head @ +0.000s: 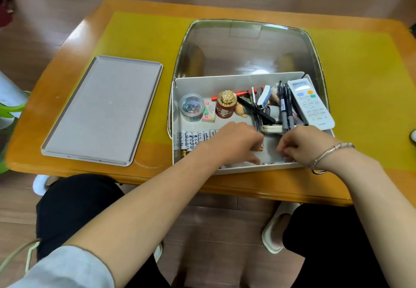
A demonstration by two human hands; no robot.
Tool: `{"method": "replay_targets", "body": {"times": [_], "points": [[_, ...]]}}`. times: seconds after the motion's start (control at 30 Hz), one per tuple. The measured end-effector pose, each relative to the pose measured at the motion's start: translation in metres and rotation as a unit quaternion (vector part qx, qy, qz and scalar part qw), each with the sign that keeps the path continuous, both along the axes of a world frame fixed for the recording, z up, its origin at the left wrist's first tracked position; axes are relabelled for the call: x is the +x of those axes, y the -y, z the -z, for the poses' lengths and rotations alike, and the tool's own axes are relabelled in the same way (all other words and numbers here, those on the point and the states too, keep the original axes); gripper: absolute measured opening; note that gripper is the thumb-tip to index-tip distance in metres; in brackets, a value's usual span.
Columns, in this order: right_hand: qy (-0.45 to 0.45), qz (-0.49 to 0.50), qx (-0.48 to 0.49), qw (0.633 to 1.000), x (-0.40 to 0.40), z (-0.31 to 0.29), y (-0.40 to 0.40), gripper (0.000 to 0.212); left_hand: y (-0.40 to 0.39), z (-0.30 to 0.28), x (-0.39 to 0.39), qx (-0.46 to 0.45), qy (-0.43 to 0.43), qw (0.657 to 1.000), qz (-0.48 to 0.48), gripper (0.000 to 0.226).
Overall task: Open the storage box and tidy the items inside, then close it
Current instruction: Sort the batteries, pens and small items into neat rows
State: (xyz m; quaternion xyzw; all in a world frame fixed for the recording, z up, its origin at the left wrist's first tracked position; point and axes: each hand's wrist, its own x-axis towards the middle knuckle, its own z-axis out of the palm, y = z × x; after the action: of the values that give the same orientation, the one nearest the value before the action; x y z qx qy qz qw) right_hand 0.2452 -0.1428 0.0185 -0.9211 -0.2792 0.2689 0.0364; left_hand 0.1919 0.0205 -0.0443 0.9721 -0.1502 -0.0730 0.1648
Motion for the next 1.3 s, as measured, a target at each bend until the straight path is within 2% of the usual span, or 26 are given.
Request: {"method": "replay_targets", "body": {"times": [0.07, 0.2, 0.37, 0.57, 0.67, 0.73, 0.83, 0.93, 1.03, 1.1, 1.13, 1.2, 1.3], "points": [[-0.011, 0.013, -0.002, 1.000, 0.002, 0.000, 0.000, 0.029, 0.010, -0.003, 0.004, -0.020, -0.020, 0.999, 0.031, 0.028], [-0.015, 0.014, -0.021, 1.000, 0.000, 0.003, 0.002, 0.035, 0.023, -0.005, 0.013, 0.014, -0.005, 0.998, 0.060, 0.029], [-0.009, 0.033, -0.013, 0.999, 0.000, 0.004, 0.005, 0.036, 0.032, -0.006, 0.020, 0.055, -0.045, 0.996, 0.060, 0.029], [0.013, 0.004, -0.018, 1.000, -0.003, 0.005, 0.006, 0.030, 0.026, -0.010, 0.016, 0.068, -0.073, 0.994, 0.046, 0.024], [0.028, 0.007, 0.015, 0.999, -0.006, 0.005, 0.004, 0.018, 0.012, -0.017, 0.011, 0.041, -0.061, 0.997, 0.016, 0.023], [0.024, 0.019, 0.060, 0.998, -0.009, 0.005, -0.002, 0.012, 0.001, -0.024, 0.005, 0.013, -0.023, 1.000, -0.009, 0.022], [0.003, 0.030, 0.111, 0.993, -0.015, 0.008, -0.016, 0.015, -0.017, -0.032, -0.006, -0.023, 0.020, 0.998, -0.056, 0.019], [-0.034, 0.062, 0.205, 0.976, -0.025, 0.014, -0.033, 0.011, -0.034, -0.034, -0.020, -0.060, 0.017, 0.992, -0.108, 0.013], [-0.085, 0.126, 0.316, 0.937, -0.034, 0.022, -0.045, 0.015, -0.051, -0.030, -0.035, -0.107, 0.023, 0.981, -0.159, 0.014], [-0.107, 0.156, 0.324, 0.927, -0.034, 0.026, -0.049, 0.015, -0.059, -0.023, -0.044, -0.087, 0.070, 0.974, -0.197, 0.026], [-0.127, 0.162, 0.308, 0.929, -0.032, 0.026, -0.051, 0.014, -0.062, -0.020, -0.048, -0.057, 0.107, 0.965, -0.232, 0.031], [-0.183, 0.142, 0.245, 0.942, -0.030, 0.027, -0.055, 0.020, -0.069, -0.015, -0.056, -0.032, 0.178, 0.924, -0.336, 0.034], [-0.195, 0.059, 0.125, 0.971, -0.030, 0.029, -0.064, 0.032, -0.070, -0.011, -0.064, -0.102, 0.223, 0.870, -0.428, 0.033]]}}
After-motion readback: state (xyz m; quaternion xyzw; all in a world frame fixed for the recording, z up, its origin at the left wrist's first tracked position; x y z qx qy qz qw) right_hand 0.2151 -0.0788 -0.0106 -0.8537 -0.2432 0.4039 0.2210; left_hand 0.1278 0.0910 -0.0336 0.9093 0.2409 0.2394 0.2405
